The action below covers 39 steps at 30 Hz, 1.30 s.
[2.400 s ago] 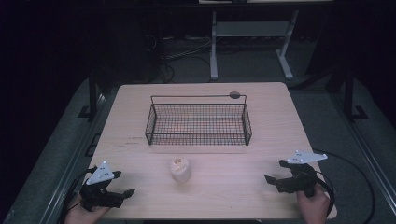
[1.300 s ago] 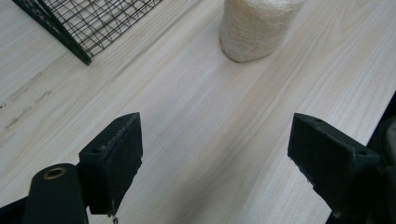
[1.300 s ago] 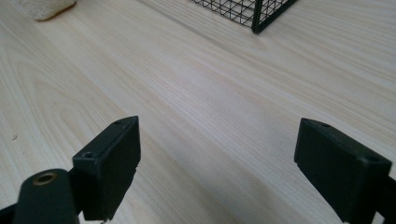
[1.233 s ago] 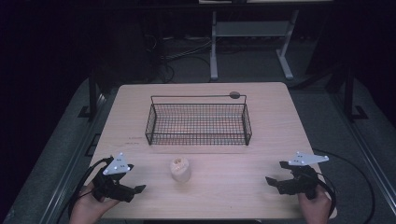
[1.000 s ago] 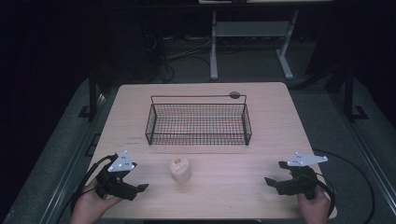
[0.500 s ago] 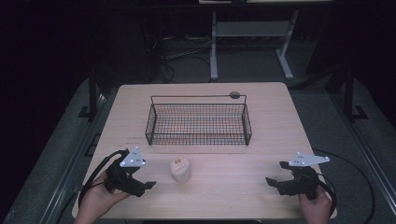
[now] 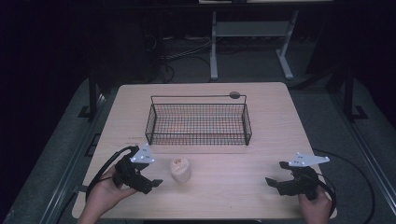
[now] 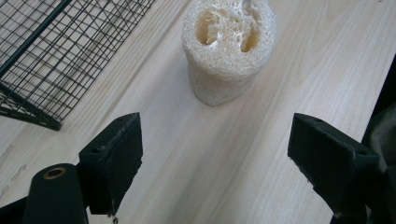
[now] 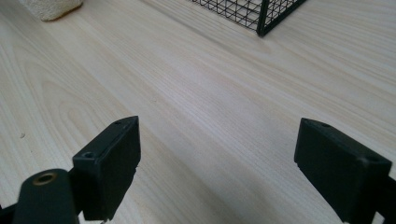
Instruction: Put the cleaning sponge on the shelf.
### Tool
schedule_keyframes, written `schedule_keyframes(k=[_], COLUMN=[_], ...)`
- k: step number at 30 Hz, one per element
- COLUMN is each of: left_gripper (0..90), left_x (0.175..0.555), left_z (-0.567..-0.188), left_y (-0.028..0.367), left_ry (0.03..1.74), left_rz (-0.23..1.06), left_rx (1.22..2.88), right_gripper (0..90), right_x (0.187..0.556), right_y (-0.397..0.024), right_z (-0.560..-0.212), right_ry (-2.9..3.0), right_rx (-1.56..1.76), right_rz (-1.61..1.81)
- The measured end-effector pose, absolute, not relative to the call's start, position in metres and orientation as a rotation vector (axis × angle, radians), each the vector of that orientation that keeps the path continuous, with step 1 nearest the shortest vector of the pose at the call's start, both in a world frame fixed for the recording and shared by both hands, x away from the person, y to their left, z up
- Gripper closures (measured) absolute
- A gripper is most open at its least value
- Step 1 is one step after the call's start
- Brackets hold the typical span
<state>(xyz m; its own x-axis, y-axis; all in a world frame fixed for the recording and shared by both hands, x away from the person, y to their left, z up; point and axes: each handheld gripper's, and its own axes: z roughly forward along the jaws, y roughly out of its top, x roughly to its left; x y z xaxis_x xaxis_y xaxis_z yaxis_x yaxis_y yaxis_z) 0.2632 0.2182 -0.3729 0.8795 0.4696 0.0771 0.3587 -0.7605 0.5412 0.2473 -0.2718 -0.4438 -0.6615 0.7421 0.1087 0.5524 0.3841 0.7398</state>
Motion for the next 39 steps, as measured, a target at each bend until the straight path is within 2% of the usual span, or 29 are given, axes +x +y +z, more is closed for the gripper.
schedule_keyframes(k=[39], left_gripper=[17.2], left_x=[0.281], left_z=[-0.375], left_y=[0.184], left_ry=[0.542], left_rz=[0.231], left_rx=[2.586], right_gripper=[14.1], right_x=[0.247], right_y=[-0.271], right_z=[-0.443], right_ry=[2.402], right_rx=[1.141], right_rz=[1.149])
